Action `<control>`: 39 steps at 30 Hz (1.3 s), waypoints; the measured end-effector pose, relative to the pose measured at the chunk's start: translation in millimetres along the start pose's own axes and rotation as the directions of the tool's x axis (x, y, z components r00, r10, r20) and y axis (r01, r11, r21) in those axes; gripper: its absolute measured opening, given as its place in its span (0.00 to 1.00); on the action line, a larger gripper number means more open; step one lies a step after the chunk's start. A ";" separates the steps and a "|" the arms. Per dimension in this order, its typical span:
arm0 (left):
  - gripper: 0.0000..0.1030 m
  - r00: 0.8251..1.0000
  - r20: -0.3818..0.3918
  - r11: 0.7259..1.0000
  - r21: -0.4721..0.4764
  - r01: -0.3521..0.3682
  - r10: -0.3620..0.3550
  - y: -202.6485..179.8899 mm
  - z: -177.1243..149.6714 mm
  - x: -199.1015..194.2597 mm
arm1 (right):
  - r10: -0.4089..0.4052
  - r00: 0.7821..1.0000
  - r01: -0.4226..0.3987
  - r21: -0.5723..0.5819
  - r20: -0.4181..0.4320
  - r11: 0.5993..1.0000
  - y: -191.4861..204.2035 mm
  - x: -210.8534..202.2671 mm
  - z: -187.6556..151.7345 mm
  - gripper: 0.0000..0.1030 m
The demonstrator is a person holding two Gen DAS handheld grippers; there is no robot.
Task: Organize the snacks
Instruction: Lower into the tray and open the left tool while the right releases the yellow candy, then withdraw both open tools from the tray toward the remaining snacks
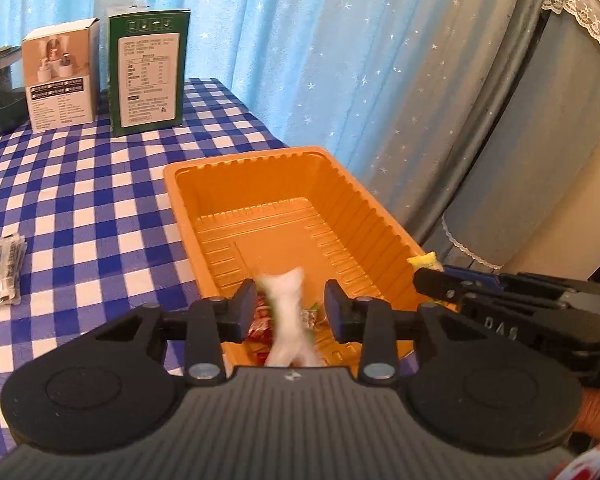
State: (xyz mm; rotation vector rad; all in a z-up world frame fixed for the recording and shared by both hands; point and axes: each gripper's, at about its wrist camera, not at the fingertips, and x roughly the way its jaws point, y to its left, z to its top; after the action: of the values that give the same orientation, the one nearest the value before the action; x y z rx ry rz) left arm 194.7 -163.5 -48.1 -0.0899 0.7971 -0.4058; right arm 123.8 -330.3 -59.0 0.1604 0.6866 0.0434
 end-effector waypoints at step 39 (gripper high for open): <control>0.43 0.995 0.029 0.992 -0.079 -0.098 0.100 52.3 -40.3 -83.0 | 0.017 1.000 -0.017 0.104 0.007 0.994 5.1 -40.7 -11.4 0.47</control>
State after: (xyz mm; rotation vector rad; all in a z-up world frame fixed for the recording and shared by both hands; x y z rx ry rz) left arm 130.8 -80.4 -32.1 -0.1284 0.7813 -0.2788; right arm 85.2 -327.5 -41.3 0.2663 0.6815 0.0232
